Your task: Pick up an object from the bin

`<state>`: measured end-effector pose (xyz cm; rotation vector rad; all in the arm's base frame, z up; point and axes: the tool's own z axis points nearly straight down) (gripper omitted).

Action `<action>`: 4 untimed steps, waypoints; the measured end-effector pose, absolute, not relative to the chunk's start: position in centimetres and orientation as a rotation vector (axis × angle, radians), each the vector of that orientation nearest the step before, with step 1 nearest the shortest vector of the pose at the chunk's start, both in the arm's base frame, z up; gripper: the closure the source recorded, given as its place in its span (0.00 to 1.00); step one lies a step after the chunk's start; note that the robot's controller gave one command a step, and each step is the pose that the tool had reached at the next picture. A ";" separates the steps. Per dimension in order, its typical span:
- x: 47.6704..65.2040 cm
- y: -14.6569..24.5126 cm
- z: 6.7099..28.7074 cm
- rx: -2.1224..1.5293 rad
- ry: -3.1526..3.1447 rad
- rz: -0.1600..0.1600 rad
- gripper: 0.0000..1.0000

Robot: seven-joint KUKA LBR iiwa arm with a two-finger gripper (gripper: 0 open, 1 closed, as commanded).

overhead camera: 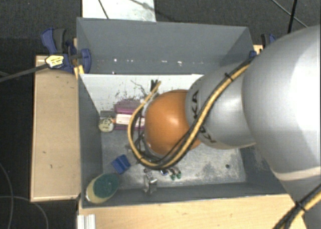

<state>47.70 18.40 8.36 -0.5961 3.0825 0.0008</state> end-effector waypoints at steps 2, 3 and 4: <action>54.9 25.1 8.7 -0.581 3.087 0.003 0.00; 49.9 25.1 7.4 -0.508 3.103 0.000 0.00; 50.2 25.1 7.5 -0.500 3.100 0.003 1.00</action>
Offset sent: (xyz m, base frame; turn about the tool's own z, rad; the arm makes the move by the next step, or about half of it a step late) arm 0.0861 0.0487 0.0058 -0.1600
